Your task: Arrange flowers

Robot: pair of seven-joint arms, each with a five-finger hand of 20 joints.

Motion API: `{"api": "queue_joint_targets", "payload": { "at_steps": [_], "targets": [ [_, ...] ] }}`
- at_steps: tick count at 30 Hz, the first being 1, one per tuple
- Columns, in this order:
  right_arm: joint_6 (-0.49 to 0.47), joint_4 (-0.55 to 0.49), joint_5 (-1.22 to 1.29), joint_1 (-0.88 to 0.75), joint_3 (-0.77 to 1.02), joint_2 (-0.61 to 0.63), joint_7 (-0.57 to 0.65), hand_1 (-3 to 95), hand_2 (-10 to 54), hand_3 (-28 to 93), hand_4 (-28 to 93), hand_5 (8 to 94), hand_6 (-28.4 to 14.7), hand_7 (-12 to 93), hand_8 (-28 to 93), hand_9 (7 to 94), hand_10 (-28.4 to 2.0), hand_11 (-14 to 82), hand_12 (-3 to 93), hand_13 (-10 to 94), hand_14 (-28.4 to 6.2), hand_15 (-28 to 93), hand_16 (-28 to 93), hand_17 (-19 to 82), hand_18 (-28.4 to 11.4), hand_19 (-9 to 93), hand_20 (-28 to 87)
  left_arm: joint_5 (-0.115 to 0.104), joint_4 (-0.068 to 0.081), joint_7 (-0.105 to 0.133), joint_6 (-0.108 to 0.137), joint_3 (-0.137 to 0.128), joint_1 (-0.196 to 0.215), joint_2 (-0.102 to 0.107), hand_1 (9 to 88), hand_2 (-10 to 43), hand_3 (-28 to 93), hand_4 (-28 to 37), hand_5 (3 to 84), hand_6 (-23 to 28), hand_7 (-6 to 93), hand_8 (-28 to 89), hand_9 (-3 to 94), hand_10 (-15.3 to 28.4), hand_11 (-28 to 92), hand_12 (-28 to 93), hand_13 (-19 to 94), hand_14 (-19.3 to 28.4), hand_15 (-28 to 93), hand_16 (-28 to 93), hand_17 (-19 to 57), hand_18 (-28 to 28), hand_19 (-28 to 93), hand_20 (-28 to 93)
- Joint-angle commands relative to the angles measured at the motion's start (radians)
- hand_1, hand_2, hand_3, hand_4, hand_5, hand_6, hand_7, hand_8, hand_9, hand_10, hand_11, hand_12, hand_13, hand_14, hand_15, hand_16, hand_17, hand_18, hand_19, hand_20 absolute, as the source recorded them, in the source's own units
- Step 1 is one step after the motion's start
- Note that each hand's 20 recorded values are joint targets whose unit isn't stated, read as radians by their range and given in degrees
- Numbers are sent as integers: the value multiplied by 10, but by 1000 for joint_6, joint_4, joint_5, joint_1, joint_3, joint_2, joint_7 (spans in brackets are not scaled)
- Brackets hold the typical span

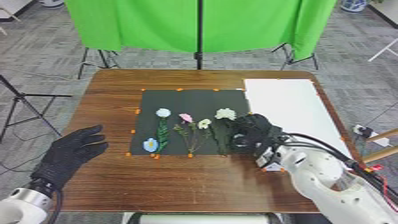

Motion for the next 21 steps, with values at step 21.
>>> {"api": "queue_joint_targets", "payload": {
  "at_steps": [21],
  "targets": [
    [-54,-168,545,-132,358,-79,96,224,-18,882,-283,389,-37,289,-198,391,-115,301,192,342,-90,453,145,137,-185,597,316,9,-8,27,-2,-19,23,-16,262,72,759,-275,357,67,312,-155,314,158,403,133,257,179,562,-75,-66,230,613,32]
  ]
}}
